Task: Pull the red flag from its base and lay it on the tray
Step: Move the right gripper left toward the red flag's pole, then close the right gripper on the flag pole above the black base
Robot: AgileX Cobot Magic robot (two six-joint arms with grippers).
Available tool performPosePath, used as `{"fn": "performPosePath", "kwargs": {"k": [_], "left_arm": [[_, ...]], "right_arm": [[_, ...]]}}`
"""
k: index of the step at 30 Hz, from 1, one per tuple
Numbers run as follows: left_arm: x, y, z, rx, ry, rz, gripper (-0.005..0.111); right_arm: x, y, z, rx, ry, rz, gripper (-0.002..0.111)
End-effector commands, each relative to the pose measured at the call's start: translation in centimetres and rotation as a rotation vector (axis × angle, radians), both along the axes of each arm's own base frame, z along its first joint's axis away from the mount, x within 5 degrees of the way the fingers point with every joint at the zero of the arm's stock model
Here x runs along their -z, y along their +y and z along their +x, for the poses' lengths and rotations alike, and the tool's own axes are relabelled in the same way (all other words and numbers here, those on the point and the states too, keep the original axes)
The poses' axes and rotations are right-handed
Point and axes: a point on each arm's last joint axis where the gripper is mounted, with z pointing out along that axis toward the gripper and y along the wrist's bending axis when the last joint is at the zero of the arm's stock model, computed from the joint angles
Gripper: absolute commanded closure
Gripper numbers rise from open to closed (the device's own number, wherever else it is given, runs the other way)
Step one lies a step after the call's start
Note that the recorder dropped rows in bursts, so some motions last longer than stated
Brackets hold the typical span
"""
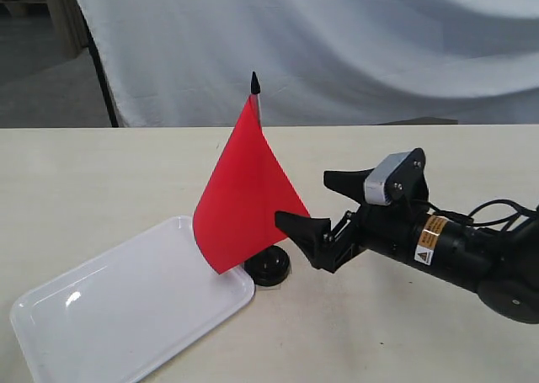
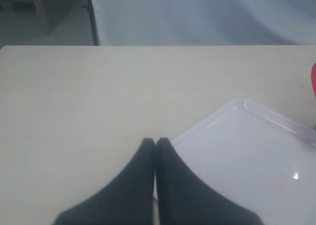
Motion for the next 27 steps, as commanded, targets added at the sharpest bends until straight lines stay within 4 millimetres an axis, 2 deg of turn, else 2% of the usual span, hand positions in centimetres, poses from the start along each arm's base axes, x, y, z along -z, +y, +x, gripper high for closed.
{"fn": "performPosePath", "kwargs": {"k": [1,9,13,16,19,21,22,24,25,27], "left_arm": [[0.0,0.0,0.0,0.005,-0.002,0.001,0.107],[0.0,0.0,0.0,0.005,-0.002,0.001,0.107],[0.0,0.0,0.0,0.005,-0.002,0.001,0.107],[0.0,0.0,0.0,0.005,-0.002,0.001,0.107],[0.0,0.0,0.0,0.005,-0.002,0.001,0.107],[0.0,0.0,0.0,0.005,-0.002,0.001,0.107],[0.0,0.0,0.0,0.005,-0.002,0.001,0.107],[0.0,0.0,0.0,0.005,-0.002,0.001,0.107],[0.0,0.0,0.0,0.005,-0.002,0.001,0.107],[0.0,0.0,0.0,0.005,-0.002,0.001,0.107]], "right_arm": [[1.1,0.9,1.2,-0.060,-0.018,-0.012,0.004],[1.9,4.5,2.0,-0.180,-0.057,-0.012,0.004],[2.5,6.2,2.2,-0.204,-0.036,-0.094,0.004],[2.6,6.9,2.2,-0.212,-0.037,-0.127,0.004],[2.6,7.1,2.1,-0.225,-0.074,-0.148,0.011],[2.6,7.1,2.1,-0.228,-0.091,-0.158,0.027],[2.6,7.1,2.1,-0.228,-0.091,-0.158,0.043],[2.7,7.1,2.0,-0.234,-0.077,-0.158,0.084],[2.7,7.2,2.0,-0.234,-0.061,-0.149,0.110],[2.6,7.1,2.0,-0.232,-0.050,-0.140,0.106]]}}
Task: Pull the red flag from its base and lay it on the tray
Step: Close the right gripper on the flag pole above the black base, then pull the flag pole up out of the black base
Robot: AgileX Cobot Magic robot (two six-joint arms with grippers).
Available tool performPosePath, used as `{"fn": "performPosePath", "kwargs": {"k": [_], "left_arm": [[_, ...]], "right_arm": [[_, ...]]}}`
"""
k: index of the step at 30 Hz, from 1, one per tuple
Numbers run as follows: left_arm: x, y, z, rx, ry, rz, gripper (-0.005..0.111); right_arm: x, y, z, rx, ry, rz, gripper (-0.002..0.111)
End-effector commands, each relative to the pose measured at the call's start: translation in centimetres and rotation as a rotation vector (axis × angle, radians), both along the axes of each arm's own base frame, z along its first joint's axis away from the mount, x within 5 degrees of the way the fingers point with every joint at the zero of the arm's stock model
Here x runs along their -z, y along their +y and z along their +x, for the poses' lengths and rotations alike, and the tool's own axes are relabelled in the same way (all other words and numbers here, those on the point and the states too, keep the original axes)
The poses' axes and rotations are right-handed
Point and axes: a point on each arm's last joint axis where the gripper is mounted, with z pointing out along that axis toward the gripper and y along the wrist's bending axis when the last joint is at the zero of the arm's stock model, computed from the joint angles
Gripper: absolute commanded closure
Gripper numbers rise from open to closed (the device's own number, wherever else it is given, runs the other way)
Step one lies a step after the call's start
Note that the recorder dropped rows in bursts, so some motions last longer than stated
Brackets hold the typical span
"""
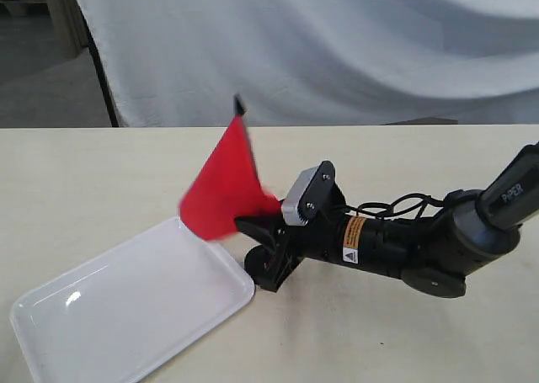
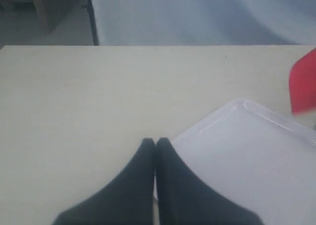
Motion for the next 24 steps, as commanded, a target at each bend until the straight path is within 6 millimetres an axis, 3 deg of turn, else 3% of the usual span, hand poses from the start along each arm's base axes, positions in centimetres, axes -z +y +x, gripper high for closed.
{"fn": "performPosePath", "kwargs": {"k": [1,7,13,15,20,24], "left_arm": [[0.0,0.0,0.0,0.005,-0.002,0.001,0.107],[0.0,0.0,0.0,0.005,-0.002,0.001,0.107],[0.0,0.0,0.0,0.005,-0.002,0.001,0.107],[0.0,0.0,0.0,0.005,-0.002,0.001,0.107],[0.0,0.0,0.0,0.005,-0.002,0.001,0.107],[0.0,0.0,0.0,0.005,-0.002,0.001,0.107]], "right_arm": [[-0.3,0.1,-0.1,-0.009,0.018,-0.001,0.106],[-2.9,0.0,-0.1,0.024,0.012,-0.107,0.107],[-8.3,1.6,-1.7,0.097,-0.101,-0.369,0.109],[-9.9,2.6,-2.4,0.147,-0.124,-0.525,0.109],[-12.8,6.8,-4.5,0.179,-0.195,-0.726,0.109],[-12.8,11.1,-6.3,0.156,-0.341,-0.933,0.109]]}}
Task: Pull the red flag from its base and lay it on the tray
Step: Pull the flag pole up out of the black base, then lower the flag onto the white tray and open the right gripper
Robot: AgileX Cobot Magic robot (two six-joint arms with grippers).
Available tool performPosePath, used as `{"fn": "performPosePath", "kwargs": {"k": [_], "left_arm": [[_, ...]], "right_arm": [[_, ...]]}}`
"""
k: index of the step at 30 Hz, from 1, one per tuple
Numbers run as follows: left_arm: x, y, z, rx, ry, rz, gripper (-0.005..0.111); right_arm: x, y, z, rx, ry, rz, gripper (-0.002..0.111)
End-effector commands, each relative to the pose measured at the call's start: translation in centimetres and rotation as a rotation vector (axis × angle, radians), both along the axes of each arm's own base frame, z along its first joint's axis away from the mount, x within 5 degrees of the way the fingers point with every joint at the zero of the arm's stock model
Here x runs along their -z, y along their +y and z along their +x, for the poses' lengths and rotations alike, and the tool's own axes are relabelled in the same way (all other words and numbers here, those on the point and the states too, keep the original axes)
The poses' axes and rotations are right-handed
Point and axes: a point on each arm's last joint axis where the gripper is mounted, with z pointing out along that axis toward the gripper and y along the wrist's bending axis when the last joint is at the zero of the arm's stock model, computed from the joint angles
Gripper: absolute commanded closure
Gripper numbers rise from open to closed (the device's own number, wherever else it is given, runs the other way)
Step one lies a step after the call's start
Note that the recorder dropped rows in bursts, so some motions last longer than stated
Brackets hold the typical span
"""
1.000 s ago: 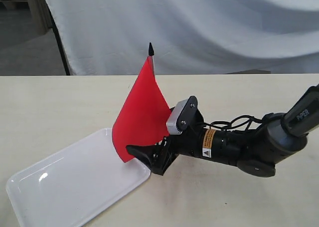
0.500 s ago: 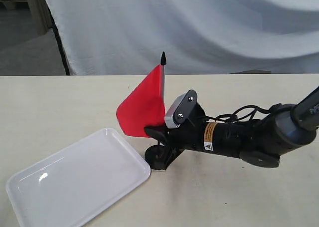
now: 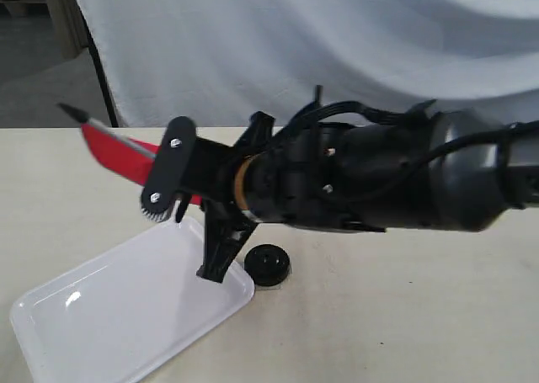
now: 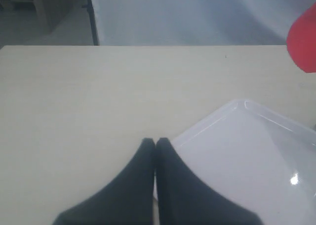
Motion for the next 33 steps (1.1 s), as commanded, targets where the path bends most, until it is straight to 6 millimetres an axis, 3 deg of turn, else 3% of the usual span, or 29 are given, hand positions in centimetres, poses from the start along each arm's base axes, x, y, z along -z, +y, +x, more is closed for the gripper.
{"fn": "performPosePath", "kwargs": {"k": [1,6,10,16,19,22,23,27,31,33], "left_arm": [[0.0,0.0,0.0,0.005,-0.002,0.001,0.107],[0.0,0.0,0.0,0.005,-0.002,0.001,0.107],[0.0,0.0,0.0,0.005,-0.002,0.001,0.107],[0.0,0.0,0.0,0.005,-0.002,0.001,0.107],[0.0,0.0,0.0,0.005,-0.002,0.001,0.107],[0.0,0.0,0.0,0.005,-0.002,0.001,0.107],[0.0,0.0,0.0,0.005,-0.002,0.001,0.107],[0.0,0.0,0.0,0.005,-0.002,0.001,0.107],[0.0,0.0,0.0,0.005,-0.002,0.001,0.107],[0.0,0.0,0.0,0.005,-0.002,0.001,0.107]], "right_arm": [[1.2,4.3,-1.7,-0.008,-0.127,-0.290,0.109],[6.6,8.8,-2.7,0.004,-0.319,-0.644,0.109],[9.7,10.6,-2.7,-0.002,-0.356,-0.788,0.109],[11.2,11.0,-2.5,0.054,-0.337,-0.760,0.106],[11.4,10.9,-2.6,0.075,-0.301,-0.754,0.081],[11.6,10.7,-2.8,0.075,-0.270,-0.766,0.018],[11.6,10.8,-2.8,0.068,-0.273,-0.771,0.014],[11.4,10.9,-3.3,0.053,-0.283,-0.788,0.019],[9.9,11.5,-4.3,0.035,-0.306,-0.757,0.041],[8.7,11.6,-4.5,0.043,-0.307,-0.727,0.046]]}}
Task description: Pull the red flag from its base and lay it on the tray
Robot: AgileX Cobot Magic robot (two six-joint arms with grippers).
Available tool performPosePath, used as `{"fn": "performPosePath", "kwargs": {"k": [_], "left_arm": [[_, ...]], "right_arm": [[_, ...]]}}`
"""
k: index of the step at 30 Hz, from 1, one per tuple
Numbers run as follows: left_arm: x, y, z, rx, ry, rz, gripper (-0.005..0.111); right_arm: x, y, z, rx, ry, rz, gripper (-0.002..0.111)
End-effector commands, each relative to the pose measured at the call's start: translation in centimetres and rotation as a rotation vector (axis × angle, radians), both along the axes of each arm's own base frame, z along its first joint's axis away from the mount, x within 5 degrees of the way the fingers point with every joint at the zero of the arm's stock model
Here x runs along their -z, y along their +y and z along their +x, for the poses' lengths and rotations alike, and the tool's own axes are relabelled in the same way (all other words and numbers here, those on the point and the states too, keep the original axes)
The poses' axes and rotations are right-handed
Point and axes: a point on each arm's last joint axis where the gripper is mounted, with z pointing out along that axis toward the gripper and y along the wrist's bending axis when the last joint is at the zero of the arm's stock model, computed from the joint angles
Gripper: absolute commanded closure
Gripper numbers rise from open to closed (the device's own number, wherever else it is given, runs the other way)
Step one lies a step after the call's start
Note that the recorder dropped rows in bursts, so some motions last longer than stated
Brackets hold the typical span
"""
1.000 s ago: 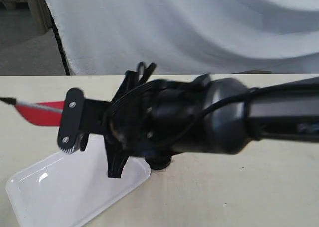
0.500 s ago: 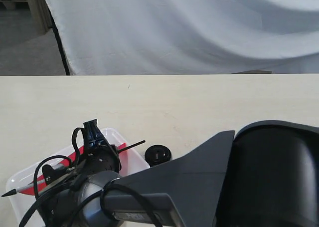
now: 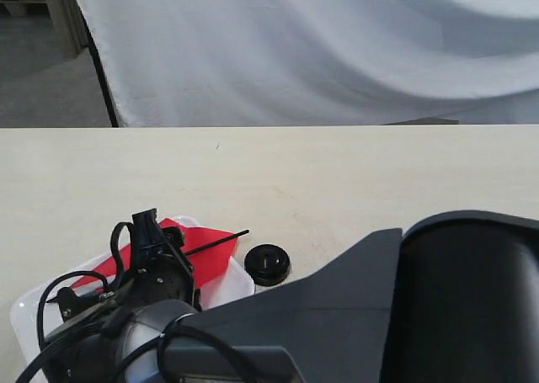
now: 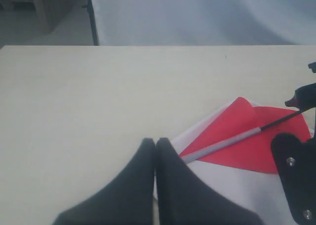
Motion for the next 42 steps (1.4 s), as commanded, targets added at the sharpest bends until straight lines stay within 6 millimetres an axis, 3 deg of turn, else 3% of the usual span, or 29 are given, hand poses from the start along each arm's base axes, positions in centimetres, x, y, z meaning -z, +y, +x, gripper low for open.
{"fn": "performPosePath", "kwargs": {"k": [1,6,9,11,18,23,30,37,40,42], "left_arm": [[0.0,0.0,0.0,0.005,-0.002,0.001,0.107],[0.0,0.0,0.0,0.005,-0.002,0.001,0.107],[0.0,0.0,0.0,0.005,-0.002,0.001,0.107],[0.0,0.0,0.0,0.005,-0.002,0.001,0.107],[0.0,0.0,0.0,0.005,-0.002,0.001,0.107],[0.0,0.0,0.0,0.005,-0.002,0.001,0.107],[0.0,0.0,0.0,0.005,-0.002,0.001,0.107],[0.0,0.0,0.0,0.005,-0.002,0.001,0.107],[0.0,0.0,0.0,0.005,-0.002,0.001,0.107],[0.0,0.0,0.0,0.005,-0.002,0.001,0.107]], "right_arm": [[-2.7,0.1,-0.5,0.015,-0.009,0.070,0.046],[-5.0,-0.3,-0.9,0.060,0.043,0.157,0.049],[-6.6,-0.6,-0.8,0.082,0.046,0.208,0.079],[-7.5,-1.2,-0.4,0.115,0.063,0.241,0.108],[-10.1,-5.8,3.1,0.372,0.299,0.395,0.109],[-12.8,-11.7,6.6,0.628,0.470,0.613,0.109],[-14.9,-22.0,8.2,0.923,0.420,0.815,0.109],[-16.7,-34.3,5.4,1.216,0.238,1.024,0.109],[-17.7,-38.1,3.3,1.296,0.099,1.209,0.109],[-17.7,-39.7,1.1,1.251,0.015,1.311,0.109]]}}
